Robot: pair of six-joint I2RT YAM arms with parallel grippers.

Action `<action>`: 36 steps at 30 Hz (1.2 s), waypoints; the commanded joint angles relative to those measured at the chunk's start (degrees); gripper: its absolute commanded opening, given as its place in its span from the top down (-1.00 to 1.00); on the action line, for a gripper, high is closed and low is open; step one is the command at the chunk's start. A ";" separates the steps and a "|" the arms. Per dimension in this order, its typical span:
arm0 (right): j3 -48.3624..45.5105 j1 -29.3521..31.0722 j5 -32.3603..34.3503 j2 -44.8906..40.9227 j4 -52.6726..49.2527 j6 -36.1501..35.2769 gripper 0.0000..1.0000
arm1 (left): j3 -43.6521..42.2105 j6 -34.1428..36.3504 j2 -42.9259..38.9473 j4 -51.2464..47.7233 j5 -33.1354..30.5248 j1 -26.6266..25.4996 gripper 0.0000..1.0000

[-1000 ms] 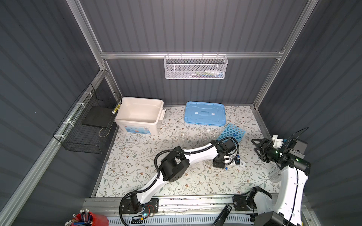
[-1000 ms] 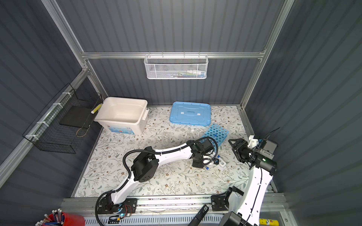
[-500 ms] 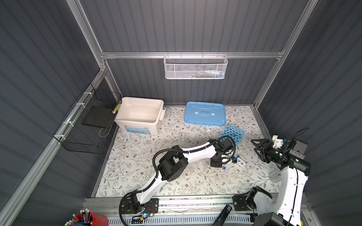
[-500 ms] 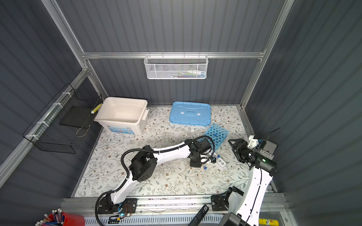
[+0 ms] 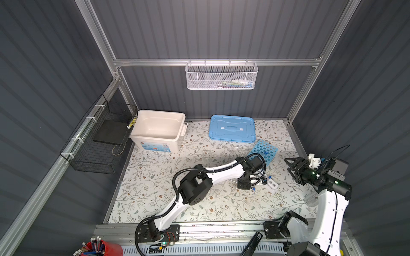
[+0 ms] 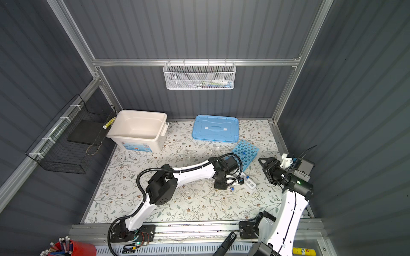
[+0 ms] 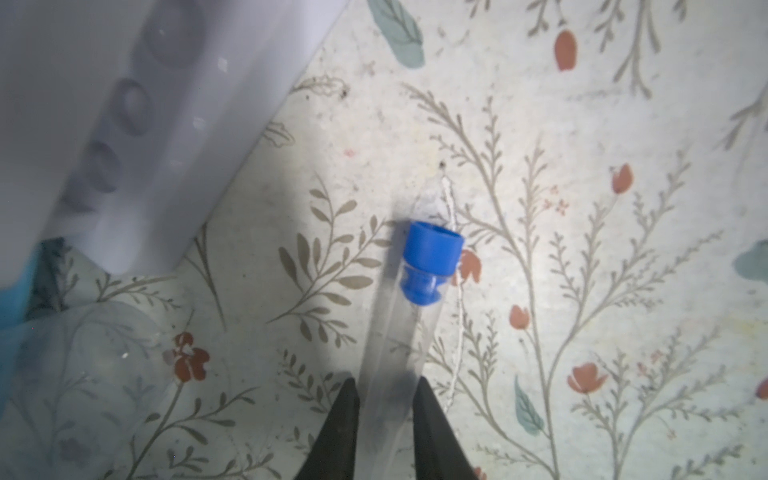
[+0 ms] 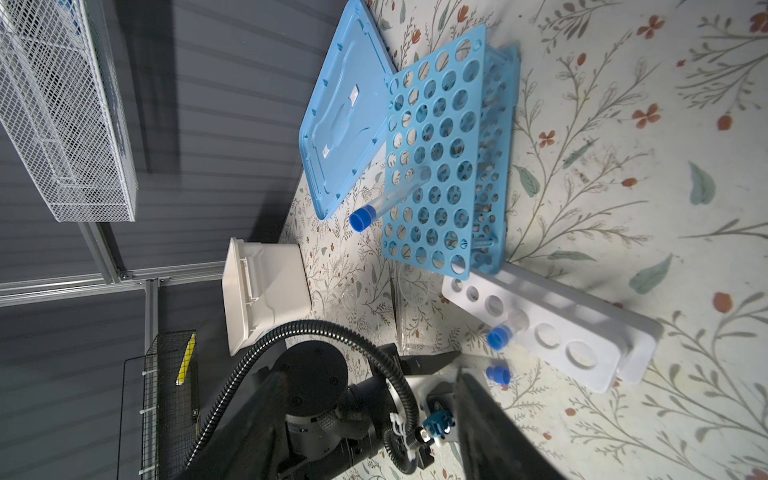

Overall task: Organize the chemistry lab equipment
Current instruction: 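Lift the blue-capped tube upright with the left gripper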

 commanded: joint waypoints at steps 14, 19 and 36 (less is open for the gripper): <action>0.25 -0.20 -0.29 -1.15 -1.59 -0.59 -0.31 | -3.02 -5.28 -4.78 1.15 6.66 2.77 0.65; 0.60 -0.20 -0.64 -1.61 -1.71 -0.29 -0.32 | -3.77 -6.62 -6.94 2.92 9.28 3.56 0.65; 2.57 0.61 -3.41 -2.05 -2.28 0.17 -0.32 | -10.62 -10.45 -17.92 7.66 14.47 5.36 0.68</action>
